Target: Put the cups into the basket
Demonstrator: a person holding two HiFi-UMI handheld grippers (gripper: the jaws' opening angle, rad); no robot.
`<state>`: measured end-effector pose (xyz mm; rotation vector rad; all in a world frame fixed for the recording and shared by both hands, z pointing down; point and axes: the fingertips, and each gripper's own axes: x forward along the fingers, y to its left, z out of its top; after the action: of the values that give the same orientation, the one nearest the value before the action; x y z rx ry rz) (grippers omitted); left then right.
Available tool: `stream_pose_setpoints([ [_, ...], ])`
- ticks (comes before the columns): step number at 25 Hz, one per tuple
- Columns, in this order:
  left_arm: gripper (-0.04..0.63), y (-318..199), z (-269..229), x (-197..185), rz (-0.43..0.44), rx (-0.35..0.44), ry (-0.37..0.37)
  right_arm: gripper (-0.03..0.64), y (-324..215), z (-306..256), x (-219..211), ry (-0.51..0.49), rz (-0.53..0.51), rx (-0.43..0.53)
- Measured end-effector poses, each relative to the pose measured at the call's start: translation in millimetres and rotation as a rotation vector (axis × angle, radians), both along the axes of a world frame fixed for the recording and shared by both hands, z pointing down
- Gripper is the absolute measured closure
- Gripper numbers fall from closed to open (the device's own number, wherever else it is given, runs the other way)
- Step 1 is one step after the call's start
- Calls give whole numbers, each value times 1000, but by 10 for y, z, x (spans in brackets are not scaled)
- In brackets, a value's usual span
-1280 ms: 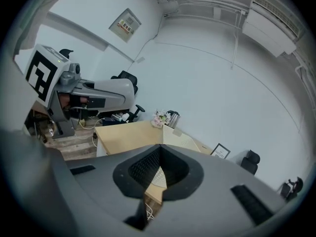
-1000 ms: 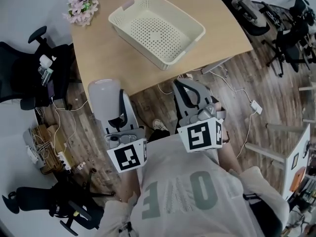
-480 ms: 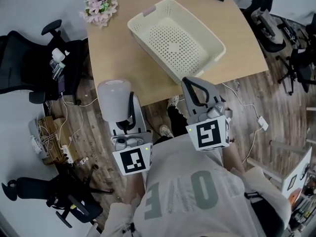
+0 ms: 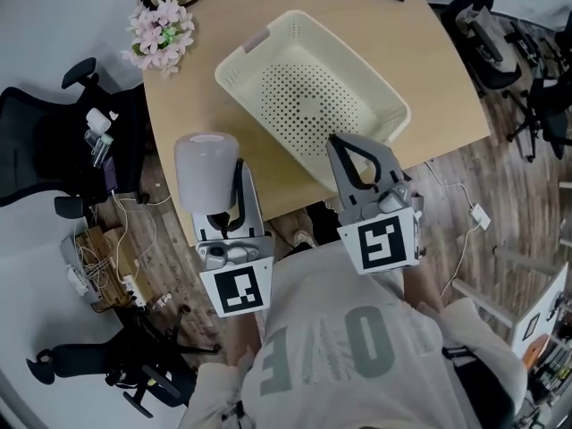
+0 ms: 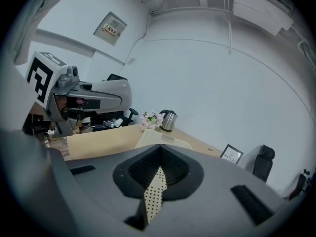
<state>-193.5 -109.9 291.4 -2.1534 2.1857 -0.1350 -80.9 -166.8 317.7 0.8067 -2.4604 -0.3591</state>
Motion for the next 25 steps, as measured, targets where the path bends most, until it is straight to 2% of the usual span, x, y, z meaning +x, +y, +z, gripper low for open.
stream_pose_setpoints([
  [3, 549, -298, -58, 112, 31, -15, -36, 618, -253, -28, 68, -16, 21, -3],
  [8, 549, -787, -277, 290, 77, 0, -49, 619, -733, -117, 243, -85, 73, -14],
  [13, 549, -1235, -391, 305, 97, -31, -114, 619, -1161, -38, 390, -102, 112, -49],
  [17, 549, -1535, -428, 328, 118, -35, -102, 618, -1508, 55, 531, -114, 160, -54],
  [20, 549, -1667, -373, 454, 161, -60, -135, 618, -1599, 81, 658, -156, 190, -77],
  [25, 549, -1778, -251, 543, 215, -141, -203, 620, -1526, 168, 675, -79, 179, -80],
])
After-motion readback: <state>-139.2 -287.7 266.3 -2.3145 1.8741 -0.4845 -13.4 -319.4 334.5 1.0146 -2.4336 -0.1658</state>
